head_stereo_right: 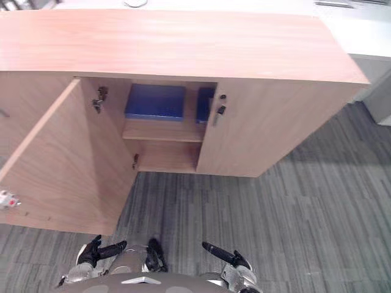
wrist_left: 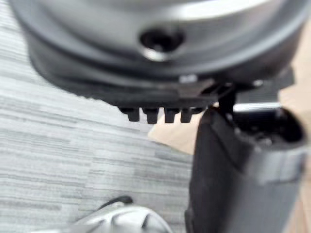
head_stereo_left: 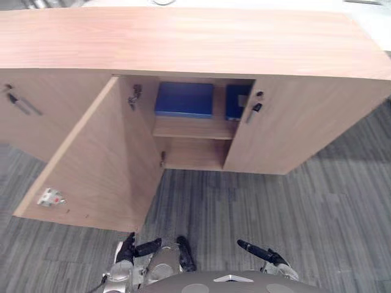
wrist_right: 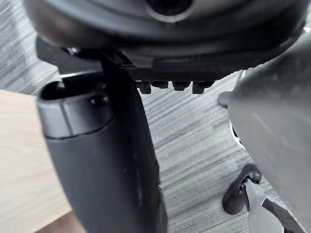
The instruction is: Walk over to the cabinet, pick up the folder, carry it to the office cabinet, place the folder inside the office cabinet, then close the office cabinet door
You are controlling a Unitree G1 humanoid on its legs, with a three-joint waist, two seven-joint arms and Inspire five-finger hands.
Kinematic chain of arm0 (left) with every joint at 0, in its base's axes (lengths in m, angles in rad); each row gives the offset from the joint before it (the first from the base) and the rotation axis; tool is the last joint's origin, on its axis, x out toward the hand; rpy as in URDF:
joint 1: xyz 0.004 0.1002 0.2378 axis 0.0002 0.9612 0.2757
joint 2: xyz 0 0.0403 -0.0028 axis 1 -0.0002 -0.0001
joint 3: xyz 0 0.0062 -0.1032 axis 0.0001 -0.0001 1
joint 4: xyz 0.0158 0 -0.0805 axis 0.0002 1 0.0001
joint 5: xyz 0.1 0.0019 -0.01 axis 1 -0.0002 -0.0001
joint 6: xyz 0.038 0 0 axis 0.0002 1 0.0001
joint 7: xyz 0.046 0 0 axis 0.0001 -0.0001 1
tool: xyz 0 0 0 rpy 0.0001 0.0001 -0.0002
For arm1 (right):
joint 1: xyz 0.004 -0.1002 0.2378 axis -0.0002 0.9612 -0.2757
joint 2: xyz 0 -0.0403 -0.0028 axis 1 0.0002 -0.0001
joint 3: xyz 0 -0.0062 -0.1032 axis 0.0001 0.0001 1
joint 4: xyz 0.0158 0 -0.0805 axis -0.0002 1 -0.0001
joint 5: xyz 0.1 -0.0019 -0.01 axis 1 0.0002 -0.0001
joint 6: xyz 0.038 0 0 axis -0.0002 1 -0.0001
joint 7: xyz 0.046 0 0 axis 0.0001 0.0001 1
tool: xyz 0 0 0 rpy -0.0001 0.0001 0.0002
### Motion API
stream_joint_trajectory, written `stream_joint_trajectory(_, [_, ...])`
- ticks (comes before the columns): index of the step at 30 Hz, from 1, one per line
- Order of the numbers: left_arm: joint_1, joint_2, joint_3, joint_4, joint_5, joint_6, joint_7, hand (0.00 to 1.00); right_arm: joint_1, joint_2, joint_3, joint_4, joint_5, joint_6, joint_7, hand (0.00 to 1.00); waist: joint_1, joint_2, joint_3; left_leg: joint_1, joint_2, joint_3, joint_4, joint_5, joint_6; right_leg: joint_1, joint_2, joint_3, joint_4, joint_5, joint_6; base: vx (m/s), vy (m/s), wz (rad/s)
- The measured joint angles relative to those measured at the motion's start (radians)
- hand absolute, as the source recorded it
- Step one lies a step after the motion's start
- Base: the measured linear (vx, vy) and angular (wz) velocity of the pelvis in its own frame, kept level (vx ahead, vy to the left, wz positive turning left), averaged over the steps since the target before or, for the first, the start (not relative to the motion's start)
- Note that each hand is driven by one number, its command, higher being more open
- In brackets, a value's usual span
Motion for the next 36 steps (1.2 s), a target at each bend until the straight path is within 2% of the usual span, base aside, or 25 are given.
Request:
stream_joint_trajectory(1, [0.0,0.001,-0.01,0.005,0.001,0.004,-0.004,1.0,0.005,0.002,0.002,-0.001,-0.013,-0.001,0.001,1.0,0.002,0.001,0.0,0.021,-0.029,-0.008,-0.046,0.025,0.009,0.008,-0.008,0.0,-0.011,0.003,-0.005,-0.02,0.094,0.32])
stream_joint_trajectory(3, [0.003,0.0,-0.02,0.009,0.004,0.005,-0.006,1.0,0.004,-0.001,0.008,-0.004,-0.037,-0.003,0.001,1.0,0.002,0.006,-0.004,0.038,-0.058,-0.013,-0.097,0.054,0.019,0.01,-0.017,0.0,-0.017,0.004,-0.003,-0.06,0.068,0.18])
stream_joint_trajectory(5, [0.004,-0.001,-0.021,0.017,0.008,0.005,-0.014,1.0,0.004,-0.005,0.008,-0.005,-0.036,-0.002,0.001,1.0,0.002,0.012,-0.006,0.067,-0.081,-0.016,-0.177,0.102,0.022,0.008,-0.021,-0.002,-0.023,0.023,0.011,-0.08,0.046,0.06])
stream_joint_trajectory(8, [0.031,-0.004,-0.023,0.019,0.04,0.004,-0.023,1.0,0.008,-0.008,0.008,-0.005,-0.036,-0.002,0.001,1.0,-0.001,0.026,-0.017,0.142,-0.11,-0.019,-0.351,0.185,0.01,0.006,-0.023,-0.011,-0.018,0.025,-0.002,-0.12,0.018,-0.01])
stream_joint_trajectory(9, [0.037,-0.008,-0.025,0.019,0.041,0.005,-0.024,1.0,0.009,-0.009,0.007,-0.012,-0.036,-0.002,0.0,1.0,-0.009,0.033,-0.02,0.151,-0.114,-0.029,-0.38,0.201,0.01,0.006,-0.02,-0.018,-0.016,0.014,-0.019,-0.12,-0.004,0.08])
stream_joint_trajectory(10, [0.039,-0.009,-0.026,0.019,0.041,0.005,-0.023,1.0,0.012,-0.01,0.006,-0.015,-0.036,-0.001,-0.002,1.0,-0.015,0.035,-0.022,0.152,-0.113,-0.033,-0.38,0.203,0.009,0.006,-0.021,-0.019,-0.011,0.006,-0.032,-0.1,-0.008,0.11])
stream_joint_trajectory(14, [0.042,-0.015,-0.027,0.023,0.043,0.005,-0.024,1.0,0.016,-0.01,0.007,-0.023,-0.036,-0.002,-0.002,1.0,-0.02,0.039,-0.026,0.152,-0.121,-0.045,-0.38,0.203,0.012,0.009,-0.027,-0.025,-0.003,0.004,-0.032,-0.01,0.002,0.07])
stream_joint_trajectory(15, [0.041,-0.014,-0.029,0.026,0.043,0.004,-0.025,1.0,0.016,-0.011,0.007,-0.023,-0.037,-0.002,-0.002,1.0,-0.02,0.033,-0.026,0.151,-0.132,-0.057,-0.38,0.201,0.015,0.012,-0.037,-0.039,0.011,-0.002,-0.031,0.05,0.027,0.46])
stream_joint_trajectory(16, [0.041,-0.007,-0.042,0.027,0.043,0.004,-0.025,1.0,0.028,-0.014,0.0,-0.027,-0.037,-0.003,-0.002,1.0,-0.027,0.028,-0.031,0.152,-0.152,-0.1,-0.38,0.183,0.034,0.017,-0.069,-0.057,0.076,-0.02,-0.038,0.07,0.021,0.57])
stream_joint_trajectory(17, [0.043,-0.012,-0.047,0.027,0.044,0.004,-0.025,1.0,0.043,-0.017,-0.003,-0.031,-0.037,-0.004,-0.001,1.0,-0.031,0.034,-0.037,0.152,-0.159,-0.129,-0.38,0.18,0.042,0.016,-0.081,-0.046,0.131,-0.018,-0.047,0.1,0.04,0.96])
stream_joint_trajectory(18, [0.047,-0.01,-0.066,0.026,0.044,0.004,-0.023,1.0,0.058,-0.021,-0.007,-0.07,-0.037,-0.01,0.001,1.0,-0.046,0.04,-0.043,0.16,-0.163,-0.182,-0.379,0.183,0.059,-0.021,-0.121,0.026,0.272,-0.013,-0.105,0.09,0.044,0.87])
stream_joint_trajectory(19, [0.046,0.002,-0.087,0.025,0.044,0.004,-0.022,1.0,0.056,-0.021,-0.008,-0.081,-0.037,-0.01,0.001,1.0,-0.049,0.039,-0.046,0.167,-0.163,-0.205,-0.377,0.185,0.063,-0.05,-0.132,0.092,0.341,0.003,-0.133,0.11,0.064,1.16])
stream_joint_trajectory(20, [0.037,0.008,-0.119,0.024,0.044,0.003,-0.022,1.0,0.053,-0.025,-0.008,-0.086,-0.037,-0.009,0.003,1.0,-0.046,0.043,-0.055,0.167,-0.156,-0.244,-0.366,0.186,0.063,-0.097,-0.131,0.245,0.391,-0.042,-0.128,0.14,0.05,1.05])
stream_joint_trajectory(21, [0.033,0.017,-0.126,0.017,0.044,0.001,-0.023,1.0,0.05,-0.016,-0.009,-0.086,-0.037,-0.005,0.004,1.0,-0.036,0.026,-0.058,0.159,-0.154,-0.273,-0.343,0.183,0.056,-0.128,-0.123,0.352,0.396,-0.073,-0.111,0.13,0.035,1.08])
stream_joint_trajectory(23, [0.034,0.023,-0.126,0.018,0.043,0.0,-0.019,1.0,0.046,-0.003,-0.011,-0.083,-0.037,-0.008,0.003,1.0,-0.033,0.015,-0.068,0.135,-0.153,-0.321,-0.316,0.175,0.046,-0.163,-0.113,0.451,0.365,-0.086,-0.085,0.1,0.005,0.81])
stream_joint_trajectory(24, [0.032,0.025,-0.125,0.018,0.043,0.0,-0.015,1.0,0.039,0.001,-0.01,-0.079,-0.037,-0.007,0.004,1.0,-0.033,0.012,-0.072,0.119,-0.146,-0.353,-0.303,0.172,0.039,-0.187,-0.091,0.517,0.322,-0.09,-0.058,0.09,-0.03,0.91])
stream_joint_trajectory(25, [0.033,0.027,-0.124,0.017,0.043,-0.001,-0.008,1.0,0.033,0.008,-0.01,-0.071,-0.038,-0.002,0.004,1.0,-0.022,0.003,-0.081,0.097,-0.142,-0.388,-0.289,0.164,0.021,-0.214,-0.062,0.589,0.257,-0.079,-0.01,0.08,-0.045,0.85])
stream_joint_trajectory(27, [0.038,0.032,-0.117,0.018,0.042,-0.001,-0.002,1.0,0.022,0.012,-0.009,-0.052,-0.038,-0.002,0.002,1.0,-0.015,-0.004,-0.085,0.095,-0.142,-0.406,-0.294,0.165,0.012,-0.22,-0.052,0.619,0.198,-0.062,0.025,0.05,-0.07,0.59])
stream_joint_trajectory(28, [0.042,0.032,-0.103,0.018,0.04,-0.001,0.001,1.0,0.013,0.013,-0.007,-0.033,-0.038,0.0,-0.001,1.0,-0.01,-0.023,-0.093,0.097,-0.142,-0.42,-0.294,0.166,0.007,-0.217,-0.042,0.618,0.161,-0.051,0.043,0.05,-0.125,0.43])
stream_joint_trajectory(29, [0.045,0.032,-0.091,0.018,0.04,-0.001,0.002,1.0,0.011,0.015,-0.001,-0.025,-0.038,0.001,-0.002,1.0,-0.006,-0.024,-0.093,0.096,-0.142,-0.424,-0.294,0.164,-0.003,-0.218,-0.036,0.613,0.142,-0.049,0.045,0.07,-0.177,0.29])
stream_joint_trajectory(31, [0.059,0.033,-0.052,0.017,0.033,0.0,0.009,1.0,0.012,0.028,0.009,0.002,-0.038,0.001,-0.001,1.0,0.003,-0.048,-0.109,0.098,-0.141,-0.44,-0.292,0.166,-0.021,-0.213,0.0,0.609,0.062,-0.029,0.031,0.07,-0.184,0.17])
stream_joint_trajectory(32, [0.061,0.034,-0.042,0.018,0.033,0.001,0.011,1.0,0.013,0.034,0.009,0.005,-0.038,0.002,-0.001,1.0,0.003,-0.054,-0.111,0.098,-0.142,-0.445,-0.292,0.167,-0.024,-0.205,0.01,0.607,0.04,-0.002,0.025,0.08,-0.243,0.25])
stream_joint_trajectory(33, [0.065,0.038,-0.036,0.019,0.023,0.003,0.013,1.0,0.017,0.04,0.007,0.013,-0.037,0.002,-0.002,1.0,0.002,-0.074,-0.118,0.097,-0.146,-0.457,-0.299,0.17,-0.033,-0.189,0.025,0.581,0.015,0.03,0.016,0.07,-0.309,0.32])
stream_joint_trajectory(36, [0.068,0.028,-0.023,0.032,-0.001,0.003,0.015,1.0,0.021,0.035,-0.034,0.019,-0.036,0.004,-0.005,1.0,-0.002,-0.059,-0.123,0.129,-0.111,-0.482,-0.38,0.194,-0.067,-0.163,0.058,0.554,-0.027,0.03,0.015,0.03,-0.171,0.25])
